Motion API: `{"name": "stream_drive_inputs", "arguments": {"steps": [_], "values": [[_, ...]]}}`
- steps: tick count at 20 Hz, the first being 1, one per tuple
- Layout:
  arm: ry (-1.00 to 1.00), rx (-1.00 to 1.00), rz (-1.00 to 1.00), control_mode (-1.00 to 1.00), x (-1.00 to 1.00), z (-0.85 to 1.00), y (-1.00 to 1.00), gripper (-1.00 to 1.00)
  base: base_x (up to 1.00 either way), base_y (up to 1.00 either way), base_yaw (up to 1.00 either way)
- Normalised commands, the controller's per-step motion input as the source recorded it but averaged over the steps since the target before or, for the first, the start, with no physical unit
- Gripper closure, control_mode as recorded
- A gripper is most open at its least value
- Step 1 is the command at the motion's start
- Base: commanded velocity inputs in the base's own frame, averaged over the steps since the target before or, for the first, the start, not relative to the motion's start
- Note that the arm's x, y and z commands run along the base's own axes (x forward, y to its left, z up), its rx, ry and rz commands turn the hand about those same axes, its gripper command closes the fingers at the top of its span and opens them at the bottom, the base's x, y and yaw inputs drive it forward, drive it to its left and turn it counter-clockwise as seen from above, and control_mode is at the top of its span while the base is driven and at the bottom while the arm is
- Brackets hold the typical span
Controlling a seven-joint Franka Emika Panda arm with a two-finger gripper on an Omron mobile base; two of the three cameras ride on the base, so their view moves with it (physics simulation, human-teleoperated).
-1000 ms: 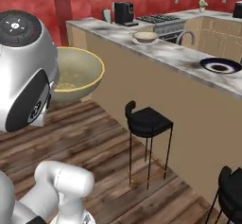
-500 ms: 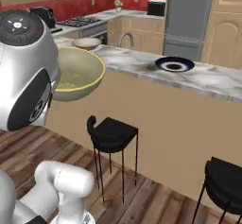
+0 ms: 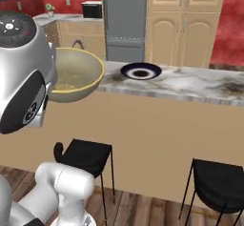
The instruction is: Move the bowls from the cabinet to the plates on the dining table.
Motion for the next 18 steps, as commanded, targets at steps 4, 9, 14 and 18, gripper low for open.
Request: {"name": "stream_drive_inputs", "arguments": {"steps": [4, 9, 14, 18], "values": [[0.0, 0.0, 0.0, 1.0, 0.0, 0.0, 0.0, 1.0, 0.66, 0.0, -0.18], [0.0, 0.0, 0.0, 1.0, 0.0, 0.0, 0.0, 1.0, 0.47, 0.0, -0.07], [0.0, 0.0, 0.0, 1.0, 0.0, 0.0, 0.0, 1.0, 0.65, 0.0, 0.0], [0.0, 0.0, 0.0, 1.0, 0.0, 0.0, 0.0, 1.0, 0.6, 0.01, -0.03]]}}
